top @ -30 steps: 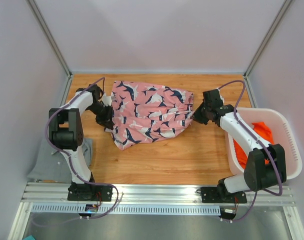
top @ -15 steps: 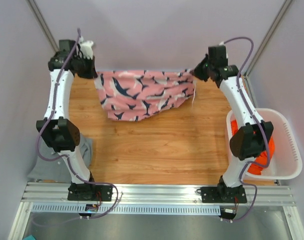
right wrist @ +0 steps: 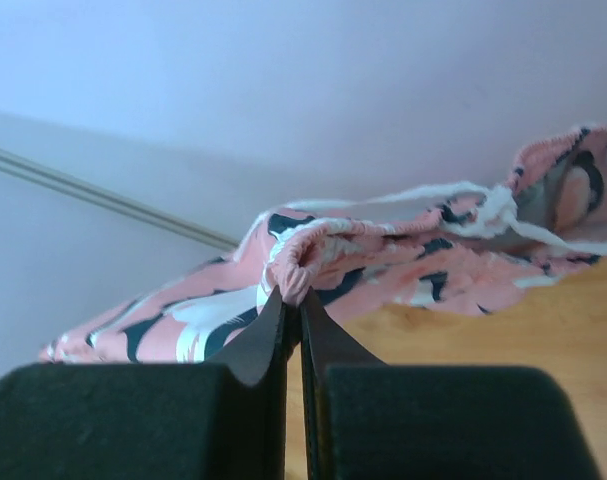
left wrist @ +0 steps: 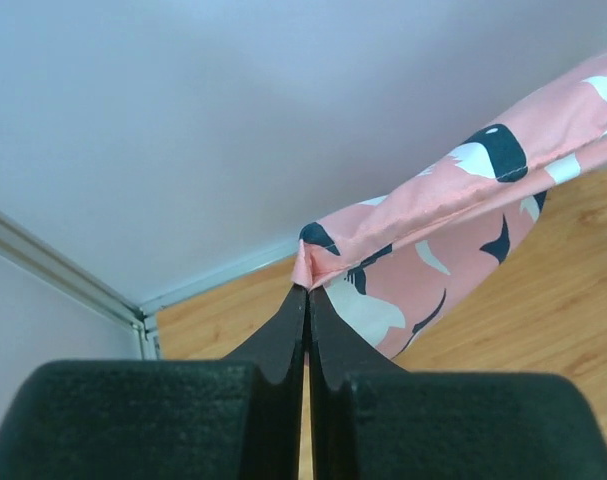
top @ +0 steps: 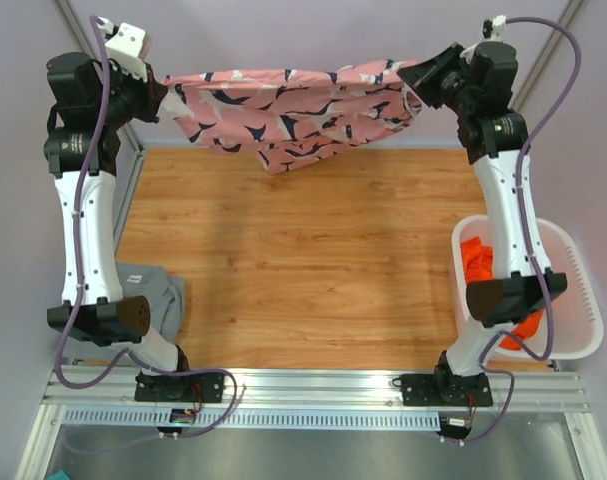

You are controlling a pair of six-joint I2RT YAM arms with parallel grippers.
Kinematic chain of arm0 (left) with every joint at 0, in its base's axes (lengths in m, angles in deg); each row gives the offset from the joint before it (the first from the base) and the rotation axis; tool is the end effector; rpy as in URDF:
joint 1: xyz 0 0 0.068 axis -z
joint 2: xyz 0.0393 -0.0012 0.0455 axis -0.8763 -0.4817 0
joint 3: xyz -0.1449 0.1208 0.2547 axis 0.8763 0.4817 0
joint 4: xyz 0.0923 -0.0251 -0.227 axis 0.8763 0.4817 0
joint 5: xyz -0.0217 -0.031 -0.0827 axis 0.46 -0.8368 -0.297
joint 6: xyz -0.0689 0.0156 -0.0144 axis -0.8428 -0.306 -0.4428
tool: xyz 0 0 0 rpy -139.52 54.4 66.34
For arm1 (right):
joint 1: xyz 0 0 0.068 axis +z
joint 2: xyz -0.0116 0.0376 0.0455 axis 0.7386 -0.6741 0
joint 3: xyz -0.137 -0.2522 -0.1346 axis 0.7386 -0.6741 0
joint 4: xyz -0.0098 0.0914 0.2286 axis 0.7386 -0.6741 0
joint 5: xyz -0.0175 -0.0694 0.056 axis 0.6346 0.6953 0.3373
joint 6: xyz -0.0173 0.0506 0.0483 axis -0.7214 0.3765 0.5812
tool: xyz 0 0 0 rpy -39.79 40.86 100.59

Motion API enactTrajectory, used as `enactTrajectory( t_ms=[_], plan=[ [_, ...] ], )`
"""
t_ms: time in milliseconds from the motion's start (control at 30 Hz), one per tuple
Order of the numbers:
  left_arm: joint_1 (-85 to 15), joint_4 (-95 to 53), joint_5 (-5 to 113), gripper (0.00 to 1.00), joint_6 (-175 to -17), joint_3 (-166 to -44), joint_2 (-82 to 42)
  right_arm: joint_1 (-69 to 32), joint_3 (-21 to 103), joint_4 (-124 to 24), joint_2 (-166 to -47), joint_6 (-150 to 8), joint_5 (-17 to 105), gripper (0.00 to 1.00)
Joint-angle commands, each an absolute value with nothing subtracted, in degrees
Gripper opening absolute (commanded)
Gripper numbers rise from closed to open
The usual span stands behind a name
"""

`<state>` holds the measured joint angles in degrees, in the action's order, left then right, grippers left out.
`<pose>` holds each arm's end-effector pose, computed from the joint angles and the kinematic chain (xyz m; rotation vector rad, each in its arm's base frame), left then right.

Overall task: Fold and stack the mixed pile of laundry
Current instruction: Fold the shorts at the center of the board.

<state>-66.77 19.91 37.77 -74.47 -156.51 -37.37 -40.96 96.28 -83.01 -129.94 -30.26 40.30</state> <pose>0.3287 0.0070 0.5732 0.3803 1.6582 -0.1651 0.4003 0.0588 0.5540 0.4700 1.7051 0.8716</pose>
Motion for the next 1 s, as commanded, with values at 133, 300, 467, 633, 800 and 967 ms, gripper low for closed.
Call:
enactTrajectory(
  t_ms=[133, 300, 467, 633, 800, 967],
  plan=[
    [-69.46, 23.68, 33.10, 0.00, -67.21, -133.48, -20.92, -41.55, 51.85, -76.83, -98.76, -36.77, 44.74, 0.01],
    [-69.55, 35.72, 33.63, 0.00, -57.98, -116.77, -10.81, -37.07, 24.34, -86.39, -81.72, -34.31, 46.95, 0.00],
    [-69.47, 48.30, 33.72, 0.00, -52.00, -110.84, -4.64, -30.15, 10.93, -95.63, -73.69, -30.27, 45.90, 0.00],
    [-69.47, 60.25, 39.68, 0.00, -45.23, -107.24, 1.51, -22.58, 7.49, -105.37, -73.06, -27.98, 46.17, 0.00],
    [-69.47, 69.31, 41.63, 0.00, -42.32, -106.35, 5.91, -14.57, 8.63, -112.07, -75.26, -26.31, 43.88, 0.00],
    [-69.47, 63.98, 40.23, 0.00, -46.27, -111.00, 3.99, -14.56, 15.91, -115.94, -79.38, -28.50, 45.54, 0.00]
  ],
)
